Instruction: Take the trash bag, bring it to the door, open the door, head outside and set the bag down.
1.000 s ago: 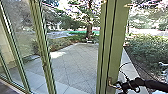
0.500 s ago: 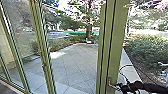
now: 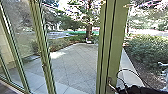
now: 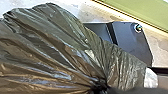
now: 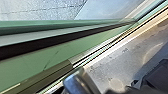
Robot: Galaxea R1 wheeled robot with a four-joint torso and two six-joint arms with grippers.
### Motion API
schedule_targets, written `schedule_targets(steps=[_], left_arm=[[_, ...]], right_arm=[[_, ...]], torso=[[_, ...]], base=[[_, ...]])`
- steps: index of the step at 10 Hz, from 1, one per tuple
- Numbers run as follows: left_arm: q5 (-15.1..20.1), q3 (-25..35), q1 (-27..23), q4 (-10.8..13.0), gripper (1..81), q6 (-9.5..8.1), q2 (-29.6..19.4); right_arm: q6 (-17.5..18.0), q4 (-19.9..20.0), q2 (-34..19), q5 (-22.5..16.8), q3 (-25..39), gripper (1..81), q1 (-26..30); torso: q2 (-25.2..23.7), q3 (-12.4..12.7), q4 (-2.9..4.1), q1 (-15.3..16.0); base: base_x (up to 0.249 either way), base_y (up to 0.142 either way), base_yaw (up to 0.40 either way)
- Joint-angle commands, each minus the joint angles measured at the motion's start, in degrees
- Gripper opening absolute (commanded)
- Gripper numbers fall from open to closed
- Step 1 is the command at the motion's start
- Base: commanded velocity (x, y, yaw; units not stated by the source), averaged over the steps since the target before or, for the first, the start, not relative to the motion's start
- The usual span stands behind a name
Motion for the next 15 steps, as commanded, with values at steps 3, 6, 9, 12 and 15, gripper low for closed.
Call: schedule_targets(steps=[3,6,9,12,15], left_arm=[[3.3,0.2,-2.4,-0.1,1.0,0.29,0.2],[3.3,0.2,-2.1,-0.1,1.0,0.29,-0.1],[3.4,0.2,-1.7,-0.3,1.0,0.20,-0.5],[3.4,0.2,-1.0,-0.2,1.0,0.20,-0.5],[6.5,0.2,-0.7,-0.5,1.0,0.20,-1.0]], right_arm=[[-0.3,-1.1,5.4,-4.9,0.8,81.1,3.4],[-0.6,-1.1,7.1,-4.2,-1.8,81.1,2.4],[-0.7,-1.1,6.9,-4.0,-3.0,81.1,3.6],[-0.4,-0.7,6.6,-3.4,-5.4,81.1,5.2],[-0.4,-0.6,6.0,-1.1,-6.2,81.1,7.1]], torso=[[0.0,-1.9,0.00,0.0],[0.0,-7.4,-0.02,0.0],[-0.1,-12.6,-0.13,-0.2],[-0.2,-12.7,-0.19,-0.3],[-0.2,-13.5,-0.22,-0.3]], base=[[0.000,0.000,0.000],[0.000,0.000,0.000],[0.000,0.000,0.000],[0.000,0.000,0.000],[0.000,0.000,0.000]])
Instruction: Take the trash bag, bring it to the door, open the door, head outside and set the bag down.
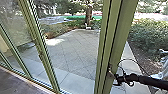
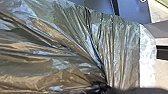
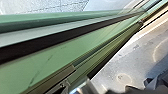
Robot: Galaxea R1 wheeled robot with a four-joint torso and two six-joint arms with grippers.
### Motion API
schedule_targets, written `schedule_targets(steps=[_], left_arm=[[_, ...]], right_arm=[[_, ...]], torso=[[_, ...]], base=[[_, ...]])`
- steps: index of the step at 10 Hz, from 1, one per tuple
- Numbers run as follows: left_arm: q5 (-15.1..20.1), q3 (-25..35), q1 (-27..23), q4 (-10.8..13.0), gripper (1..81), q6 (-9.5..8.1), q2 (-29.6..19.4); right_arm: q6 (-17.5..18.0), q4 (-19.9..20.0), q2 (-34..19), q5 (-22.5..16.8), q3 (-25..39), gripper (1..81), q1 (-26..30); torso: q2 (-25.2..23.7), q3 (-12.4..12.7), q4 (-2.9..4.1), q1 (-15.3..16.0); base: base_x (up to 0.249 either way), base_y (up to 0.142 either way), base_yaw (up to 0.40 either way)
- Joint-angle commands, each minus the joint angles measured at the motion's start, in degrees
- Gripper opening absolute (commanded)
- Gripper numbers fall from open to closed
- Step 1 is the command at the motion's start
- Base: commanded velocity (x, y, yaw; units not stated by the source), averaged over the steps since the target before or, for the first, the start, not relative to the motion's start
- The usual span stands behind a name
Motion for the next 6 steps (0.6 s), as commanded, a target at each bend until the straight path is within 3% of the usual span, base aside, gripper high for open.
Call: schedule_targets(steps=[1,6], left_arm=[[5.3,0.2,-0.1,-1.9,1.0,0.30,-0.8],[5.7,0.2,1.9,-2.0,1.0,0.39,-1.6]], right_arm=[[3.0,-4.6,4.7,-1.8,-2.7,81.1,-0.9],[2.7,-4.7,5.3,1.9,-6.2,81.1,1.5]], torso=[[0.0,0.0,0.00,0.0],[0.0,0.0,0.00,0.0]], base=[[0.000,0.000,0.000],[0.000,0.000,0.000]])
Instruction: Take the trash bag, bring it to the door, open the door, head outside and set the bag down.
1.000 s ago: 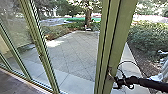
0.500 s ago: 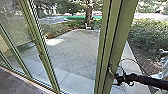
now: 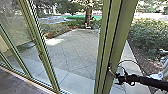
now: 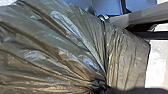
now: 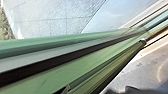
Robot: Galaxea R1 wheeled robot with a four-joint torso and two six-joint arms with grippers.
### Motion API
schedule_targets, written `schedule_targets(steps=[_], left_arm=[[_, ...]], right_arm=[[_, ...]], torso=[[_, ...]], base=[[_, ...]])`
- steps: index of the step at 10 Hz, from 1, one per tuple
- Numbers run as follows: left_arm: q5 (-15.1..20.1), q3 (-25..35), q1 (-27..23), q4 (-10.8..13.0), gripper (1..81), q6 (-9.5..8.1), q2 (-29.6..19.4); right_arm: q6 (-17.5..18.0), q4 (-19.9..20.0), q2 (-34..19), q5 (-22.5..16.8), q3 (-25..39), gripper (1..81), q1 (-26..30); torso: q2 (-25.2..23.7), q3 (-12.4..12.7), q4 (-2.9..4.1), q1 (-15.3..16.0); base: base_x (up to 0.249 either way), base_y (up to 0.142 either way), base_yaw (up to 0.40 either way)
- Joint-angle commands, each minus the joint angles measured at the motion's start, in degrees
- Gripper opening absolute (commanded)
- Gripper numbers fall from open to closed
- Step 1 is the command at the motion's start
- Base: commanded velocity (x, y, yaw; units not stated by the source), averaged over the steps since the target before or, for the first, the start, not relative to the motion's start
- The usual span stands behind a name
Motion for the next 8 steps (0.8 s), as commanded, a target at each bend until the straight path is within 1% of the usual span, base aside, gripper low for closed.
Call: schedule_targets(steps=[1,4,8], left_arm=[[4.7,0.2,-0.2,-0.4,1.0,0.37,-0.7],[4.7,0.2,-0.2,-0.4,1.0,0.46,-0.7],[4.7,0.3,-0.2,-0.4,1.0,0.46,-0.6]], right_arm=[[4.2,-1.3,4.4,-1.5,-2.0,81.1,1.9],[4.2,-1.3,4.4,-1.3,-2.5,81.1,2.0],[4.2,-1.3,3.7,-1.3,-2.5,81.1,2.9]], torso=[[0.0,0.0,0.00,0.0],[0.0,0.0,0.00,0.0],[0.0,0.0,-0.02,-0.1]], base=[[0.000,0.000,0.000],[0.000,0.000,0.000],[0.085,0.000,0.000]])
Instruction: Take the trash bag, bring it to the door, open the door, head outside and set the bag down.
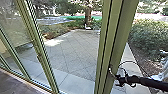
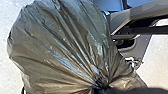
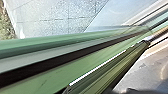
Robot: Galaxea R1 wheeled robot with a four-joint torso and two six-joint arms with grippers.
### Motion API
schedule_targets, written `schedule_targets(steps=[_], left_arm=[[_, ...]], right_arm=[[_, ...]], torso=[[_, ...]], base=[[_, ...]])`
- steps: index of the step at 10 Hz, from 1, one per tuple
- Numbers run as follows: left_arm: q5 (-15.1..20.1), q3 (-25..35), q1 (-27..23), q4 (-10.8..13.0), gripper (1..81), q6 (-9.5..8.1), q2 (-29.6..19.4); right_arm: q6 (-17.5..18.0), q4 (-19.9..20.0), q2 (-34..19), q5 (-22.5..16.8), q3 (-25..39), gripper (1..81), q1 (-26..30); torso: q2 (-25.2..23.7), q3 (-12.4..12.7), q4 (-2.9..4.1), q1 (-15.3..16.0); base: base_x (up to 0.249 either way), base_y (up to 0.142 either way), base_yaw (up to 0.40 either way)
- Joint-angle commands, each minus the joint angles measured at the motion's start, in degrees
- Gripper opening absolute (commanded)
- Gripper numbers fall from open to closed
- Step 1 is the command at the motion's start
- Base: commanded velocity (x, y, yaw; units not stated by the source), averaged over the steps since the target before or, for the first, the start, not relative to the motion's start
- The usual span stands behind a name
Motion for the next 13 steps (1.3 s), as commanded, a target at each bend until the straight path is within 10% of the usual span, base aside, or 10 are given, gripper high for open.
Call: schedule_targets(steps=[1,13], left_arm=[[4.5,0.3,-0.4,-0.4,1.0,0.44,-0.2],[4.5,0.3,-0.4,-0.4,1.0,0.35,0.2]], right_arm=[[4.9,-2.2,4.4,-0.9,-3.4,81.1,3.7],[4.1,-2.6,-10.0,2.5,3.6,81.1,8.8]], torso=[[0.0,0.0,0.00,0.1],[0.4,-0.4,0.09,0.5]], base=[[0.099,0.000,0.000],[0.059,0.000,0.000]])
